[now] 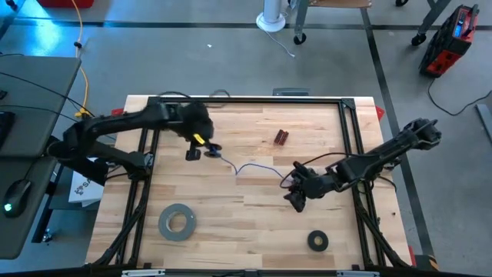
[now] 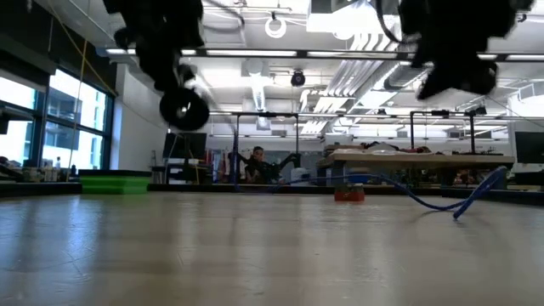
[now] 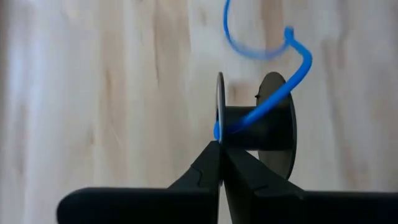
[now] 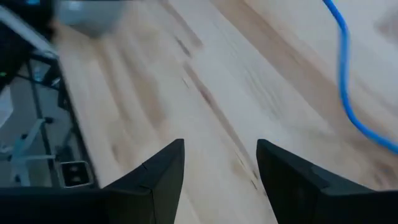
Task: Coil cords
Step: Coil the blue wire onto a spool
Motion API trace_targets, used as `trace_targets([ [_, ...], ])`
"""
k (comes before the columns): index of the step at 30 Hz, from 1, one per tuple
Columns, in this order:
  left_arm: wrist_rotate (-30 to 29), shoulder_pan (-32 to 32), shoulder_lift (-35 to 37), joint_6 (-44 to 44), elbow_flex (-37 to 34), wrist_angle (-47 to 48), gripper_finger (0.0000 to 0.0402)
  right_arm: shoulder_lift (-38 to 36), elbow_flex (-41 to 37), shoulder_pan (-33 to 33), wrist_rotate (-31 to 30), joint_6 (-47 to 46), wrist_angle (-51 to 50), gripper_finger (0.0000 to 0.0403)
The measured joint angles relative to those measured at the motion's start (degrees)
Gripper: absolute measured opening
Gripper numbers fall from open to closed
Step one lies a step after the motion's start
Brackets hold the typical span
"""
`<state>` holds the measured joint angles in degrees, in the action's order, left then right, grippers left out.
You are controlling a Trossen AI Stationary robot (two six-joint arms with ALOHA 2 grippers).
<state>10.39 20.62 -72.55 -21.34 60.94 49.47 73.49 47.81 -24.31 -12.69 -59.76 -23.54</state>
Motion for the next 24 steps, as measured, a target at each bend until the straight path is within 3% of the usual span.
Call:
trace_targets([
  [5,1.7,0.0,7.2,5.7,3.4,-0.8,0.0001,0.0,6.4,2.9,-5.5,7.9,-2.2,0.0194],
  [9,7.2,-0.2,12.0,9.5,5.9,0.2,0.0001,0.0,12.2,7.0,-7.8,14.3,-2.1,0.0194],
  [14,8.4,-2.7,14.2,16.3,9.7,1.0,0.0001,0.0,19.1,13.1,-2.1,22.8,2.9,0.0194],
  [19,11.7,-3.2,15.0,21.9,10.1,-15.1,0.0,0.1,24.1,18.5,4.3,31.1,14.2,0.0194],
  [24,11.6,-3.1,14.4,27.4,10.0,-27.3,0.0,1.4,30.0,21.5,10.5,33.1,16.9,0.0194],
])
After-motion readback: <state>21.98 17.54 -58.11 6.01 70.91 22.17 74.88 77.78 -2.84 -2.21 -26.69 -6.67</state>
